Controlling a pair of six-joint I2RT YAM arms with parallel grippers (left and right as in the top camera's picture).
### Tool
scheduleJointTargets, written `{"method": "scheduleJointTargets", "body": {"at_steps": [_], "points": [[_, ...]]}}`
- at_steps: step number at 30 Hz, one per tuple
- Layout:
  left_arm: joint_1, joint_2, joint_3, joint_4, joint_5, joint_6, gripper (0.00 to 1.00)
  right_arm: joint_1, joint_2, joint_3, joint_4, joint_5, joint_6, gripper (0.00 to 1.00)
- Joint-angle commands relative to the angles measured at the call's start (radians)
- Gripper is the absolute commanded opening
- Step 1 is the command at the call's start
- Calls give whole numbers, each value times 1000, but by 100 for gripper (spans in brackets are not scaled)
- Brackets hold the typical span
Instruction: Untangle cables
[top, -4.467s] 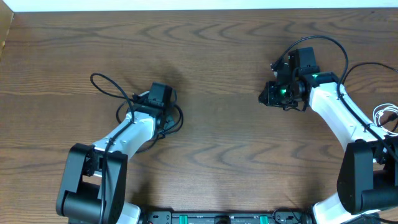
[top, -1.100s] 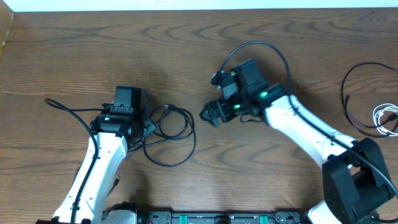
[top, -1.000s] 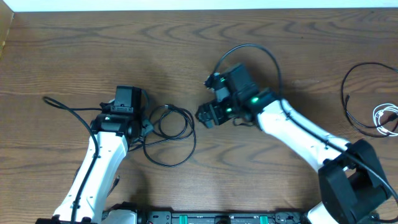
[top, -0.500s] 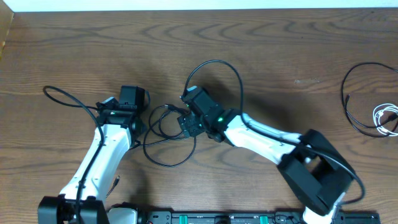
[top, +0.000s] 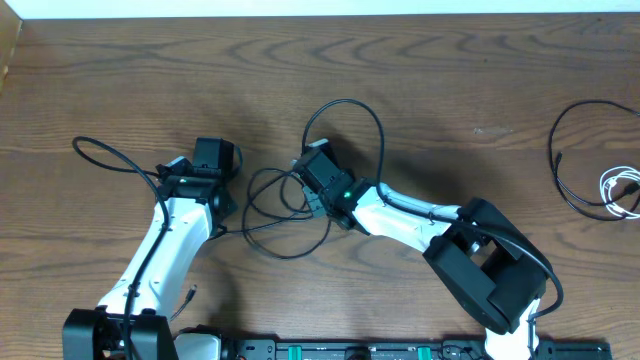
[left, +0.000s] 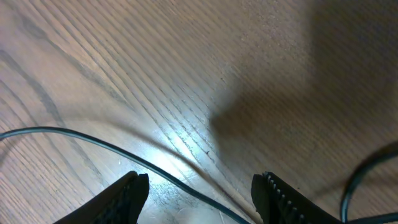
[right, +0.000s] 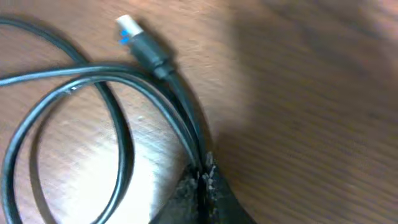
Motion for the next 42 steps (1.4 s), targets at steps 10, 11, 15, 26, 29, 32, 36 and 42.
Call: {"method": "scheduleJointTargets", "body": {"at_steps": [10,11,15,26,29,32,36,42], "points": [[5,6,-10,5,19,13,59,-48,-140,-3,-44,77,2,1],[5,6,-10,5,19,14,60,-55,-168,-3,-50,77,2,1],[5,6,-10,8,19,13,60,-85,-315,-3,-51,-51,-69,1],[5,6,-10,8,19,13,59,-170,-615,-3,-14,-93,-129,1],[5,6,-10,8,19,13,59,-187,-666,-3,-16,-94,-129,1],[5,6,-10,8,19,13,60,-200,-683,-3,-40,-91,-123,1],[5,6,-10,8,19,13,60,-200,-661,-3,-104,-108,-90,1],[5,6,-10,8,19,13,60,-165,-519,-3,-120,-294,-68,1]]}}
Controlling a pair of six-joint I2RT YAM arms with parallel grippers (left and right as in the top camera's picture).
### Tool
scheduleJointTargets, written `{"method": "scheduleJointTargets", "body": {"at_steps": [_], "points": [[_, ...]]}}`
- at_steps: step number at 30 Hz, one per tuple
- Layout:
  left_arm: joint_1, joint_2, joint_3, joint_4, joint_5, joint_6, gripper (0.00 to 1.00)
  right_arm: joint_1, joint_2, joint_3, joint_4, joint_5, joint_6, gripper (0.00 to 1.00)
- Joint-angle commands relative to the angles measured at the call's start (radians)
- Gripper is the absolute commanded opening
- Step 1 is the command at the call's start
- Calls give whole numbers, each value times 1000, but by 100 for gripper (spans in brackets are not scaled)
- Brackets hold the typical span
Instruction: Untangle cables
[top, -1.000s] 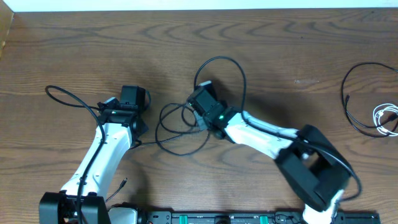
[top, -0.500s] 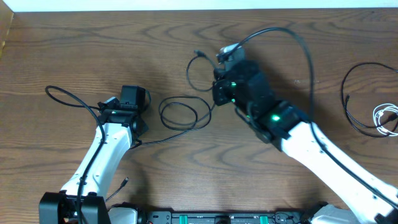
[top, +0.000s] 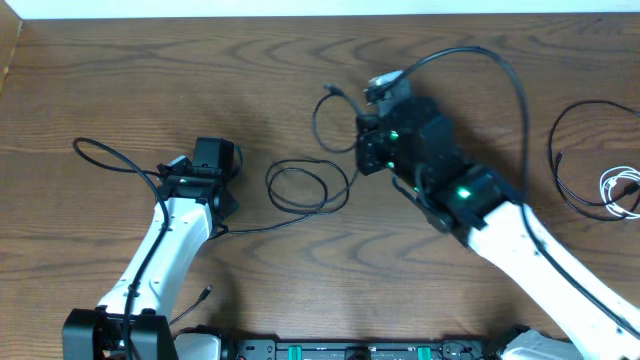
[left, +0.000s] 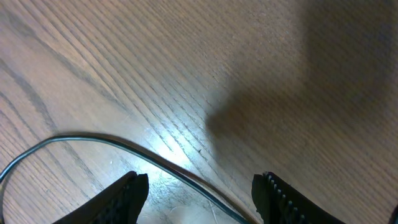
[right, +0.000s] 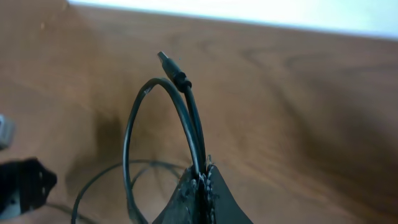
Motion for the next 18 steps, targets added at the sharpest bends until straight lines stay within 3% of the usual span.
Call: {"method": "scheduleJointTargets", "body": {"at_steps": [1,13,16,18], "points": [[5,6,-10,-2,-4,13,60,31,116,1,18,-175,9,1],[5,6,-10,-2,-4,13,60,97,375,1,111,-463,-97,3],[5,6,-10,-2,-4,13,60,105,396,1,103,-463,-125,23],[5,6,-10,-2,-4,13,60,106,396,1,103,-463,-141,30]]}}
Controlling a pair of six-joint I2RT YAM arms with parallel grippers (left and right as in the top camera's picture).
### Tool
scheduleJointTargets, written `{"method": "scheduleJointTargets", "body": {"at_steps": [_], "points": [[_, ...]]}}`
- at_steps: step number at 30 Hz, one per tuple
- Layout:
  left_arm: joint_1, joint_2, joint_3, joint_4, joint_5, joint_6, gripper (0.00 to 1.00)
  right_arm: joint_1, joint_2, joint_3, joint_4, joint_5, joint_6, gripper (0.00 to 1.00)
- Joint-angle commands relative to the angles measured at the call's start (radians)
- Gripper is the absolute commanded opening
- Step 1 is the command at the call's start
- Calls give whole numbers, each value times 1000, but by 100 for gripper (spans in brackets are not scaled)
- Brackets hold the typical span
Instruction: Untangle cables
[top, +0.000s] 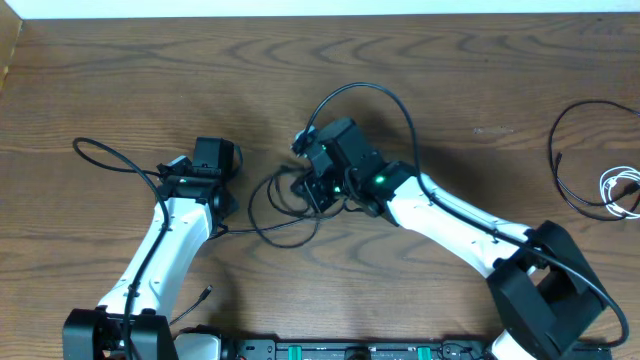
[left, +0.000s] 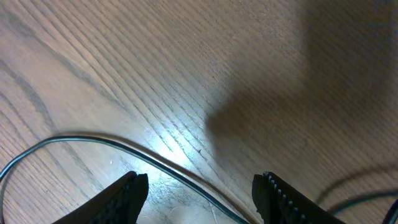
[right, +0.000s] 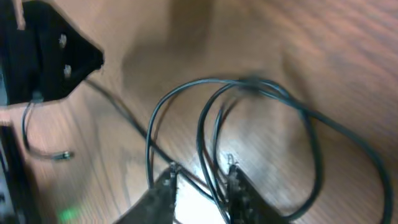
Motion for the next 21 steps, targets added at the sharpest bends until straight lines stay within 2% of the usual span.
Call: {"method": "scheduleJointTargets", "body": {"at_steps": [1,7,12,16,18,19,20,21], "points": [[5,6,-10,-3,-4,13,60,6,5,1,1,-40,-64,34],[5,6,-10,-2,-5,13,60,7,2,17,23,-56,-73,39],[28,6,-10,-3,-7,13,61,50,8,17,-9,-61,-192,40],[82,6,-10,-4,48,13,61,105,31,17,-18,33,-285,48],[110,6,-10,-7,64,13,61,125,37,17,-15,97,-291,46],[127,6,-10,-7,78,13,61,132,37,17,-20,101,-292,49],[143,6,-10,-7,94,13,61,136,37,17,-23,101,-291,58],[161,6,-11,-8,114,14,61,140,37,17,-22,101,-291,62]]}}
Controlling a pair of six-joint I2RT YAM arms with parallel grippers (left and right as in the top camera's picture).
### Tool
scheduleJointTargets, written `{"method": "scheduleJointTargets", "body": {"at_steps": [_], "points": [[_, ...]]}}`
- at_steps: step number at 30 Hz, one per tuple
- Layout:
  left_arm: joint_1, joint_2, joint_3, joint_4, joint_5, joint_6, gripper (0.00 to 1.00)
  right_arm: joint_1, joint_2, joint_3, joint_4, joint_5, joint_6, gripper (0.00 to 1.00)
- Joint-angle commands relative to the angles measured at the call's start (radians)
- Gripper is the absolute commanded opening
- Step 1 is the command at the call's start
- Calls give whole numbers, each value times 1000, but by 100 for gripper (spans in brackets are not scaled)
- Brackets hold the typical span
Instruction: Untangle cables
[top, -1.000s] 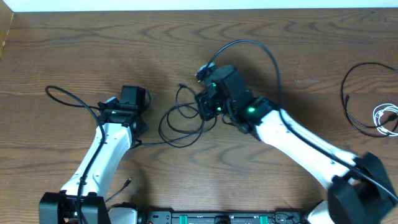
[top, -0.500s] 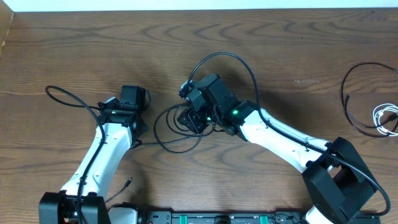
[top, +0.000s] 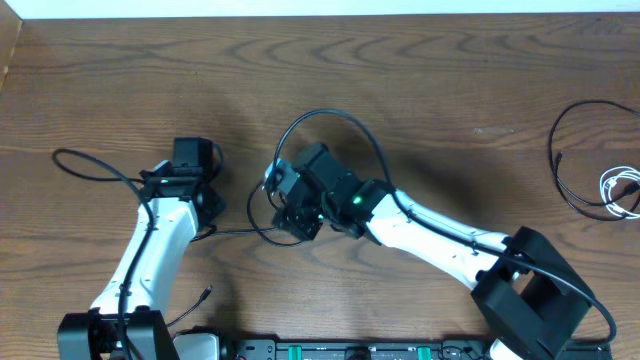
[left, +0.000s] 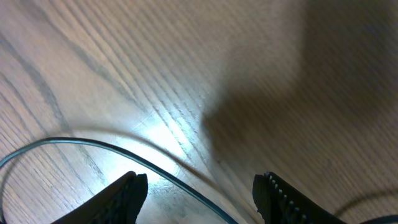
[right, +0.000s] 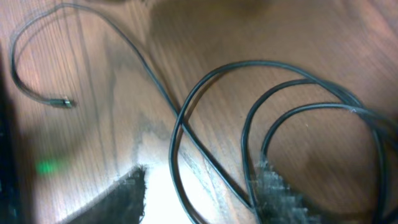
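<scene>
A black cable (top: 326, 112) lies in tangled loops at the table's middle, under my right gripper (top: 298, 207). In the right wrist view this gripper (right: 202, 194) is open, low over the loops (right: 249, 63), with strands running between its fingers. A thinner dark cable (top: 236, 232) runs left from the tangle, past my left gripper (top: 193, 172), to a loop at the far left (top: 60, 156). The left gripper (left: 202, 199) is open, and the thin cable (left: 93, 144) lies on the wood between its fingers. A small plug end (right: 62, 102) lies loose.
At the far right lie a separate black cable loop (top: 572, 150) and a small white cable (top: 622, 188). The table's far edge (top: 320, 15) runs along the top. Another small plug end (top: 205, 293) lies near the left arm's base.
My right gripper has shifted left and nearer over the loops, and its jaws stand wider apart. My left gripper has moved a little left, and the thin cable's left loop lies further left.
My right gripper was shut on the black cable beside the tangle, then held it lifted up and off to the right. Later it was back down at the loops, open, the cable released. The left gripper stayed open over the thin cable and has now shifted left.
</scene>
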Motion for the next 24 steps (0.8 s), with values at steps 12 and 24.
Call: {"method": "scheduleJointTargets", "body": {"at_steps": [12,24], "points": [[155,6,-20,-3,193,47,61,35,95,17,10,104,-360,61],[155,6,-20,-4,193,47,61,34,246,17,48,230,-360,61]]}}
